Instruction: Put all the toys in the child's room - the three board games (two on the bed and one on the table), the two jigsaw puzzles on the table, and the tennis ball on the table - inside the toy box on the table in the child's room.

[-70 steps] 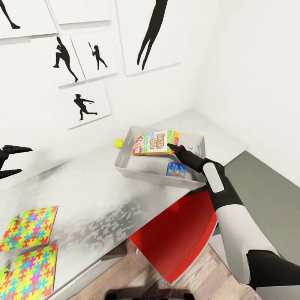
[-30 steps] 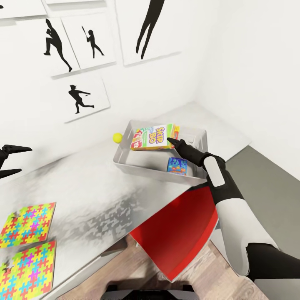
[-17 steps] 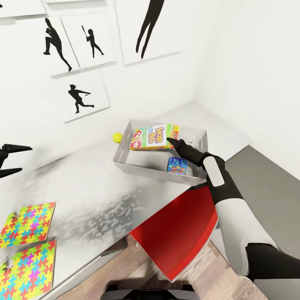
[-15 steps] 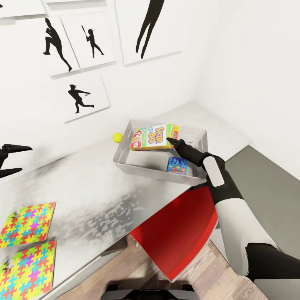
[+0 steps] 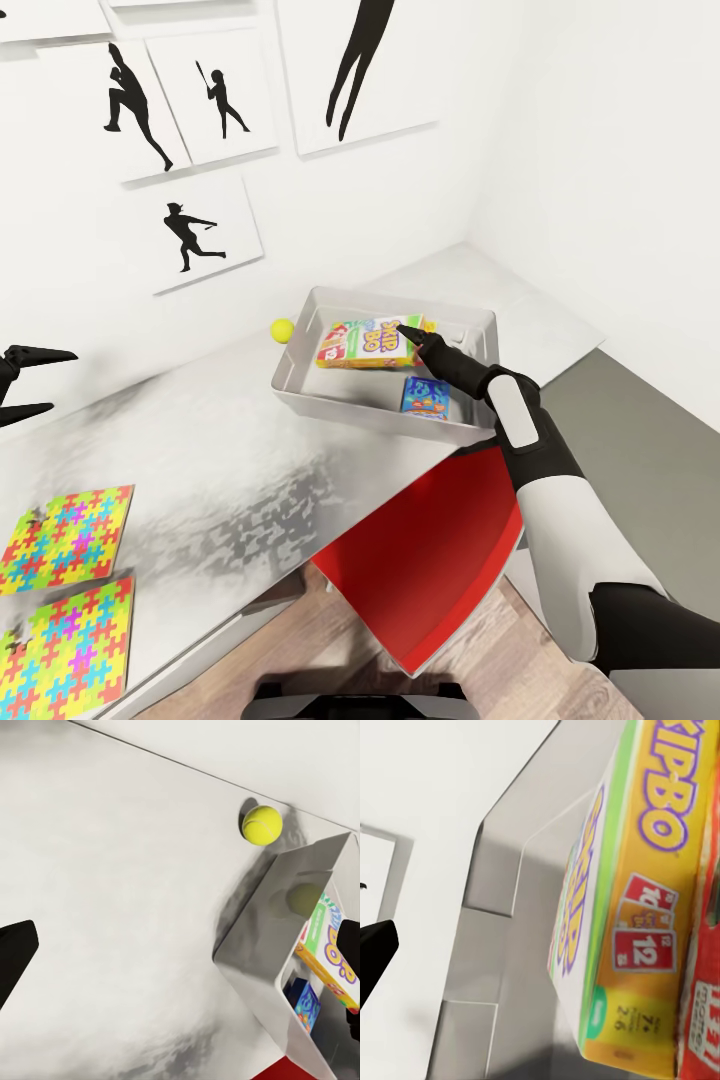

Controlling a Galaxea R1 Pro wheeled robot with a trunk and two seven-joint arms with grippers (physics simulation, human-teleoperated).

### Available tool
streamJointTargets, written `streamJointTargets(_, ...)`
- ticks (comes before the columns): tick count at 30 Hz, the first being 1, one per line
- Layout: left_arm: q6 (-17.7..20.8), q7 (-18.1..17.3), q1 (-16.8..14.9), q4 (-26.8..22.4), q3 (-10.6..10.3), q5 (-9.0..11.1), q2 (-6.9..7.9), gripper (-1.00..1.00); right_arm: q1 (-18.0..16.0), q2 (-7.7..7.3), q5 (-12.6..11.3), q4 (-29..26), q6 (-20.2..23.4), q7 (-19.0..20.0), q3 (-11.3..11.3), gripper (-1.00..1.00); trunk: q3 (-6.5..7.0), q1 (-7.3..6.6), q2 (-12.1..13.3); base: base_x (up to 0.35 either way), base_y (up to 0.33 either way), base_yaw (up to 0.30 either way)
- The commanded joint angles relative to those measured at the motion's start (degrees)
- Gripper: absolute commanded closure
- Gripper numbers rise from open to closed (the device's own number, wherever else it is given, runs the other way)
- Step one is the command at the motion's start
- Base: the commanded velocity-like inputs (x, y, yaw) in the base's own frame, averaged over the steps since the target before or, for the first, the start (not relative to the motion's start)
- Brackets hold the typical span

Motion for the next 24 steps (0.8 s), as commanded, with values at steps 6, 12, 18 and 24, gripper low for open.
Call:
streamJointTargets(6,0.2,0.5,-0.1,0.0,0.0,0.5,0.00,-1.00,0.0,0.02,-0.1,-0.2,0.5,0.1,-0.3,-1.00,-0.08,0.03,-0.1,0.000,0.000,0.000)
streamJointTargets(12,0.2,-0.6,-0.1,0.0,0.0,0.5,0.00,-1.00,0.0,-0.26,-0.1,-0.6,0.5,0.0,-0.5,-1.00,-0.08,0.03,-0.1,0.000,0.000,0.000)
streamJointTargets(18,0.2,-1.0,-0.1,0.0,0.0,0.5,-0.01,-1.00,-0.1,-0.66,0.1,-0.7,0.0,-0.3,-0.6,-1.00,-0.08,0.03,-0.1,0.000,0.000,0.000)
streamJointTargets(24,0.2,-1.2,-0.1,0.0,0.0,0.5,-0.01,-1.00,-0.1,-0.72,0.2,-0.9,-1.3,-0.4,-0.6,-1.00,-0.08,0.03,-0.1,0.000,0.000,0.000)
